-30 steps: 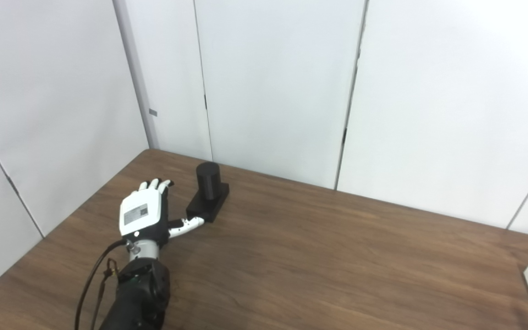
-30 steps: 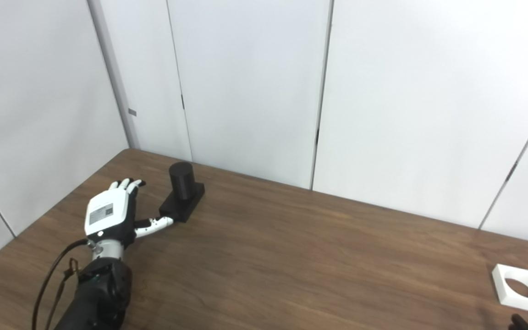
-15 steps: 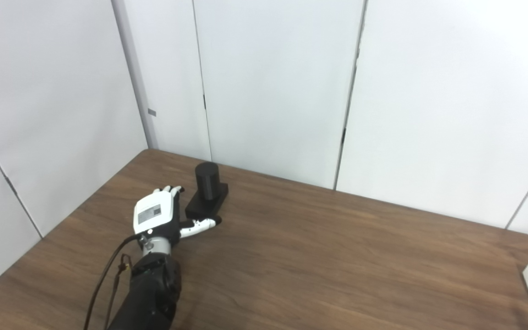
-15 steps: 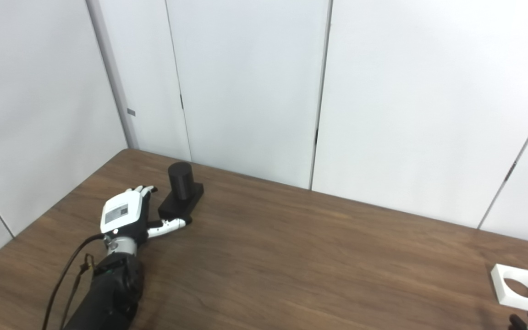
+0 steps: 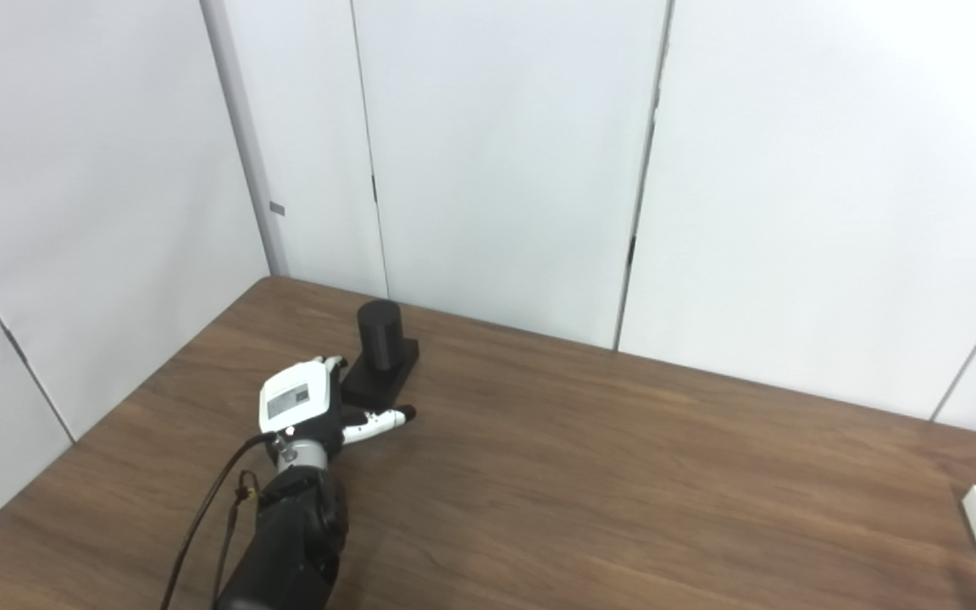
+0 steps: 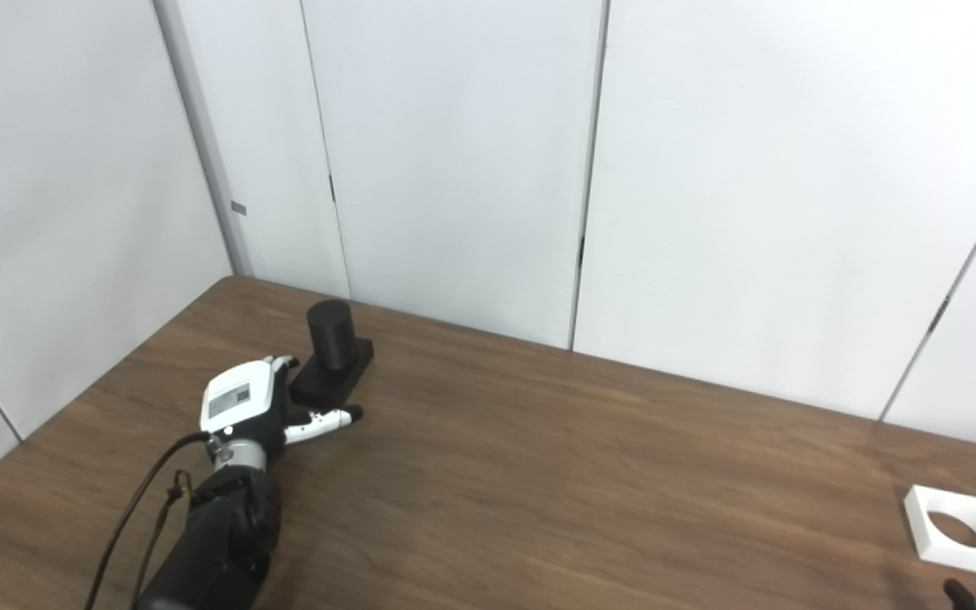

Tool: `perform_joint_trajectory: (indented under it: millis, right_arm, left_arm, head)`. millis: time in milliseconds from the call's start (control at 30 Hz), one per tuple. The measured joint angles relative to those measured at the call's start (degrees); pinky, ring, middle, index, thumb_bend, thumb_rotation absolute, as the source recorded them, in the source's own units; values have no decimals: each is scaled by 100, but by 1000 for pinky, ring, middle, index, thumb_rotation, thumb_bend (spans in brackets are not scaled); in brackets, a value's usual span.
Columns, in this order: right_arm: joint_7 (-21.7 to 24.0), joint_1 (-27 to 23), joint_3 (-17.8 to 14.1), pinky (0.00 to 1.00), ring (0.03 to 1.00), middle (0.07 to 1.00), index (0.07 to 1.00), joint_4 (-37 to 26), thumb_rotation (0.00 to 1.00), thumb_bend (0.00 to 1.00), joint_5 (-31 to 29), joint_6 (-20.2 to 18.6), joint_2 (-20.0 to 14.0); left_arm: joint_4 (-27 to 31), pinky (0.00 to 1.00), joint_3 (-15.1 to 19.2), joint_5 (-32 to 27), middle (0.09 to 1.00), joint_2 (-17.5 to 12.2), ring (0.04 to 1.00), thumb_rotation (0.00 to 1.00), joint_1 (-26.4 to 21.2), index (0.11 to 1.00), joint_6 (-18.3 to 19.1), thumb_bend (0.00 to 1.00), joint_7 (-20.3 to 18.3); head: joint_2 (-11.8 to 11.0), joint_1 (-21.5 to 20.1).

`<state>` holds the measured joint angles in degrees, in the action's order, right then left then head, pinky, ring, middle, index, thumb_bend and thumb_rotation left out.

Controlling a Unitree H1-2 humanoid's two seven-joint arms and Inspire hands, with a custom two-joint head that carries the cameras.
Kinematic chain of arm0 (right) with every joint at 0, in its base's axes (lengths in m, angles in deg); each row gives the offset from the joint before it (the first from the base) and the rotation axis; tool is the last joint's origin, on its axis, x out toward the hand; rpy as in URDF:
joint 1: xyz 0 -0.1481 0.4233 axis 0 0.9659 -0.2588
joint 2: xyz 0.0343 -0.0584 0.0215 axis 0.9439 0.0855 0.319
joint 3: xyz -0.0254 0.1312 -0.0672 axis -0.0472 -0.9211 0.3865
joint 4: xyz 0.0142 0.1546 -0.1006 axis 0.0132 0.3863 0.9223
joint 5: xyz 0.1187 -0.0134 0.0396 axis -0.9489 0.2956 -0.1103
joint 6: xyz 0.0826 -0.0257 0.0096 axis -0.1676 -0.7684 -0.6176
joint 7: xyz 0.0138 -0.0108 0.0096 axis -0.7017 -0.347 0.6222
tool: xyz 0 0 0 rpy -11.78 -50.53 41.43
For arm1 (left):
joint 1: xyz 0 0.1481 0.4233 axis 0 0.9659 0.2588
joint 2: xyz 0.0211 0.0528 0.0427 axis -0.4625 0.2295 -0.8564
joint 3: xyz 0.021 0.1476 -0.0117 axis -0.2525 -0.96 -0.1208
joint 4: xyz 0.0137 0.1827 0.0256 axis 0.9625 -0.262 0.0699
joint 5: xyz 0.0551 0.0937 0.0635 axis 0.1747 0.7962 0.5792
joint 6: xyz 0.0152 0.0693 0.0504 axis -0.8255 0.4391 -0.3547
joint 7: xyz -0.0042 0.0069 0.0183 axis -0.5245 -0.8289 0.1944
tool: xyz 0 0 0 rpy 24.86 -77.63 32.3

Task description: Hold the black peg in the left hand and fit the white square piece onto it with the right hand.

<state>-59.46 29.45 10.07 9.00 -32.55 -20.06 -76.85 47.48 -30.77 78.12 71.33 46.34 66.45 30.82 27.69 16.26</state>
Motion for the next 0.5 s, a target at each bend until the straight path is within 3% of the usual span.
perform_joint_trajectory:
  millis: [167,500]
  right_arm:
    - [119,12,42,957,969,981,1000,-19,996,804,-109,-15,-33]
    - [236,6,3,1000,977,974,1000,5,991,792,-490,-29,-41]
  left_arm:
    - [-233,907,68,113,921,14,930,778,-115,857,1,978,39]
    - [-724,889,149,557,915,158,918,795,-385,854,2,962,167]
  head:
    - [0,0]
    - [18,-18]
